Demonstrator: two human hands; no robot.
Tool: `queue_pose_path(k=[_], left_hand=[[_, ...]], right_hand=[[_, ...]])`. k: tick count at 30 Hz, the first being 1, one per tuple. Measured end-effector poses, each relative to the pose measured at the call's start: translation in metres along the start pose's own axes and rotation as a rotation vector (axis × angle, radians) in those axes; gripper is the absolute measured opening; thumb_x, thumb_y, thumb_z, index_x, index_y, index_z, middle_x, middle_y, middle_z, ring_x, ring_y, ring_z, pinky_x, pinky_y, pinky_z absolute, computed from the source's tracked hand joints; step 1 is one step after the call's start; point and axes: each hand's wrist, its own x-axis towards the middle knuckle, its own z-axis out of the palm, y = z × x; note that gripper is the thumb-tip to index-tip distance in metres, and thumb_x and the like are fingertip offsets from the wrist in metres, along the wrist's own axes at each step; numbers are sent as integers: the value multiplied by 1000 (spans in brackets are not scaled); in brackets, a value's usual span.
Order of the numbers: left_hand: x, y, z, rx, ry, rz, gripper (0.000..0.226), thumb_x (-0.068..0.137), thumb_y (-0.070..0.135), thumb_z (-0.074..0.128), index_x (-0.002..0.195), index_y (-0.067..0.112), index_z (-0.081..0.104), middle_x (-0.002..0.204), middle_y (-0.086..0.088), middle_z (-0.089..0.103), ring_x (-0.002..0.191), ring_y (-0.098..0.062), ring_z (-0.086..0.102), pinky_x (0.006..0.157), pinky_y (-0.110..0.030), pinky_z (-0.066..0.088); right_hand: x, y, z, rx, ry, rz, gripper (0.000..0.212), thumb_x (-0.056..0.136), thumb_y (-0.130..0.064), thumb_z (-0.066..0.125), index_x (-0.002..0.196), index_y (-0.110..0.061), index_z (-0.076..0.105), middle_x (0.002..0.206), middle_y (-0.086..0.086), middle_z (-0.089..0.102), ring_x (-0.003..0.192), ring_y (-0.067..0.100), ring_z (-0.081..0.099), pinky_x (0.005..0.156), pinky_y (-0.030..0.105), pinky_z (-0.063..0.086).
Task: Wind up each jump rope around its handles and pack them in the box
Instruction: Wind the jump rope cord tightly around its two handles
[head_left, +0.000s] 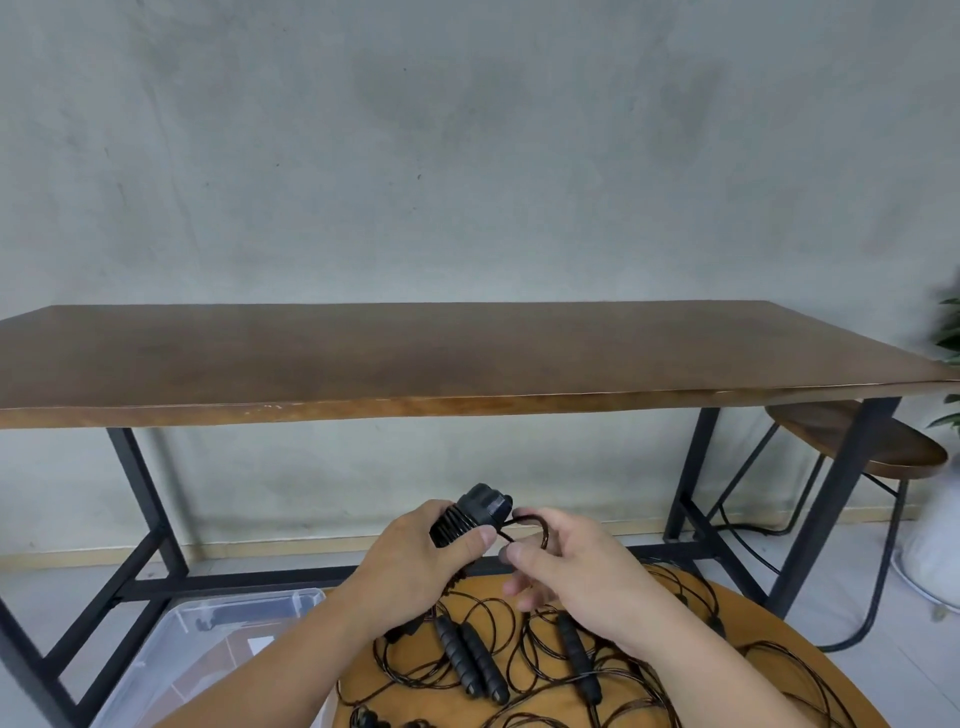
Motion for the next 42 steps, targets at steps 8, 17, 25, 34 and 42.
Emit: queue_pose_path(k=[8, 17, 25, 34, 42], left_hand=[[-1, 13, -2, -260, -61, -100, 45, 80, 63, 58, 96, 23, 67, 88, -4, 71, 77, -18, 69, 66, -24, 52], [0, 22, -7, -580, -187, -174, 60, 79, 68, 63, 109, 17, 70, 81, -18, 71, 67, -20, 64, 66, -32, 50], [0, 19, -11, -776, -385, -132, 71, 77, 68, 60, 120, 13, 68, 83, -21, 60, 63, -24, 53, 68, -32, 47], [2, 20, -8, -760, -500, -89, 70, 79, 67, 57, 122, 13, 66, 83, -20, 61, 62, -23, 54, 69, -33, 48], [3, 25, -8, -461, -381, -1, 67, 74, 72, 59, 103, 12, 63, 86, -20, 71, 72, -22, 64, 73, -38, 52]], right_hand=[[-2, 9, -7, -173, 238, -269, 39, 80, -38, 77, 117, -36, 69, 98, -15, 68, 84, -1, 63, 75, 11, 50], [11, 13, -10, 124, 459, -211, 8, 89, -25, 71, 84, -30, 75, 68, -1, 73, 65, 10, 69, 59, 15, 52], [18, 8, -22, -243, 385, -167, 11, 91, -35, 67, 88, -30, 76, 67, -4, 71, 64, 6, 66, 60, 17, 54], [9, -11, -29, -715, 313, -347, 26, 99, -38, 54, 96, -21, 74, 74, -10, 59, 67, 5, 51, 54, 13, 33], [3, -11, -23, -920, 313, -422, 28, 103, -33, 46, 106, -18, 69, 95, -1, 66, 88, 15, 60, 77, 25, 48]])
